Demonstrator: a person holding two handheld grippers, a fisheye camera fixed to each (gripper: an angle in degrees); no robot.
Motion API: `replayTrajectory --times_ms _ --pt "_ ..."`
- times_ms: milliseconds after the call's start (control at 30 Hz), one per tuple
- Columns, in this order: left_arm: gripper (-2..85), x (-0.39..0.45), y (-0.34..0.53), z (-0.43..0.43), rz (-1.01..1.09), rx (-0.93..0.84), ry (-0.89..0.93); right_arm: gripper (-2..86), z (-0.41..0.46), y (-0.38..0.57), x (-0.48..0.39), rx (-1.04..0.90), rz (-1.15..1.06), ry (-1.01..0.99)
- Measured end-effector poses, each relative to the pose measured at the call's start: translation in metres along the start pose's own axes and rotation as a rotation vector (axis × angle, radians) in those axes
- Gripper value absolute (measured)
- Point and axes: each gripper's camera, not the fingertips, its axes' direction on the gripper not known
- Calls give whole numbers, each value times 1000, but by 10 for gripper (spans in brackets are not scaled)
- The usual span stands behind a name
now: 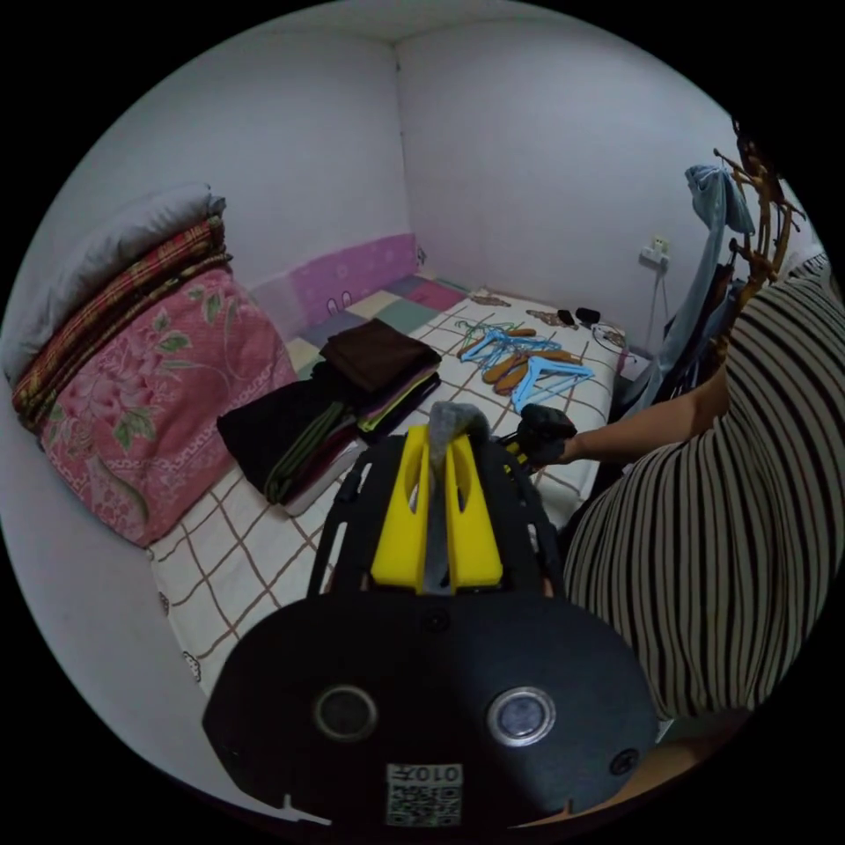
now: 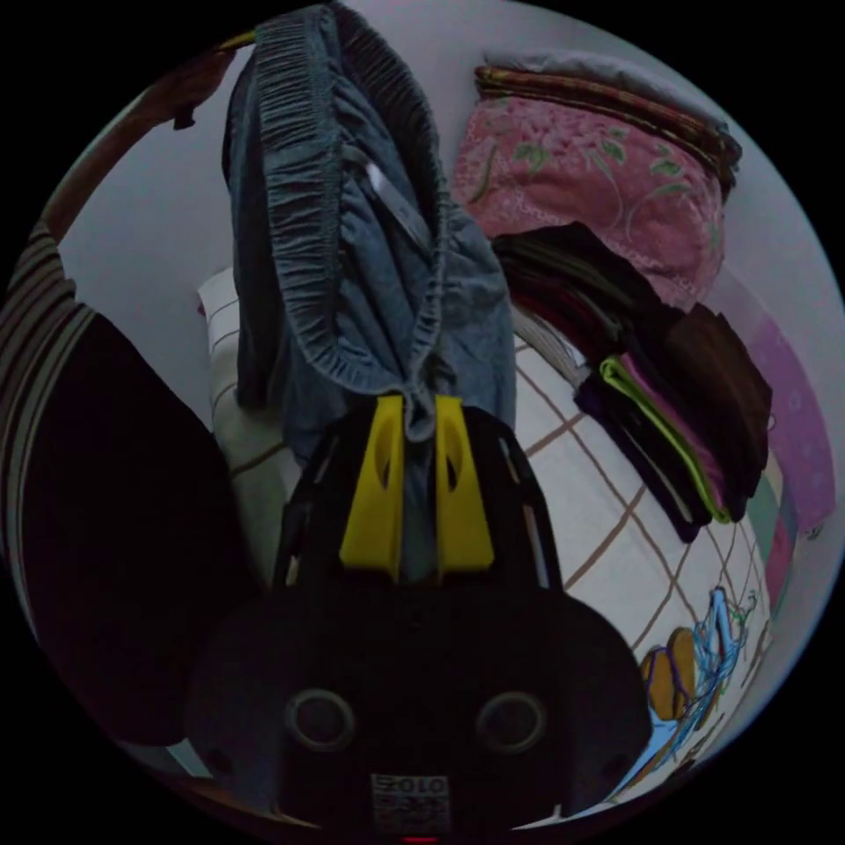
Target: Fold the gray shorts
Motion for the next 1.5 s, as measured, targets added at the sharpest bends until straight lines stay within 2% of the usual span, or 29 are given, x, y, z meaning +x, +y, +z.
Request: replayTrajectory --times_ms 167,267,467,633,800,900,1000,1100,1333,1500 --pt "1 -13 0 -30 -44 -33 -101 43 -82 19 -7 84 168 -45" --pt "1 -27 4 -45 -92 -31 -67 38 -155 35 -6 198 237 -70" --pt "0 -40 -20 -76 -7 13 -56 32 -324 -2 -25 210 93 170" --pt "1 -45 -69 -153 94 224 -136 29 -469 -45 -63 274 -52 383" --pt "0 -23 -88 -229 186 397 -195 28 -605 -55 -138 448 -158 555" --pt "0 -10 -84 -247 215 435 -191 27 -637 -47 -169 457 -175 581" --pt "0 -13 -79 -231 168 372 -103 26 -645 -42 -177 350 -129 531" --pt "0 -8 -81 -210 148 325 -21 25 -664 -35 -177 336 -39 491" --pt "0 6 -97 -209 189 330 -98 25 -717 -47 -194 319 12 503" --pt "0 6 -84 -216 195 380 -40 24 -753 -58 -226 404 -56 550"
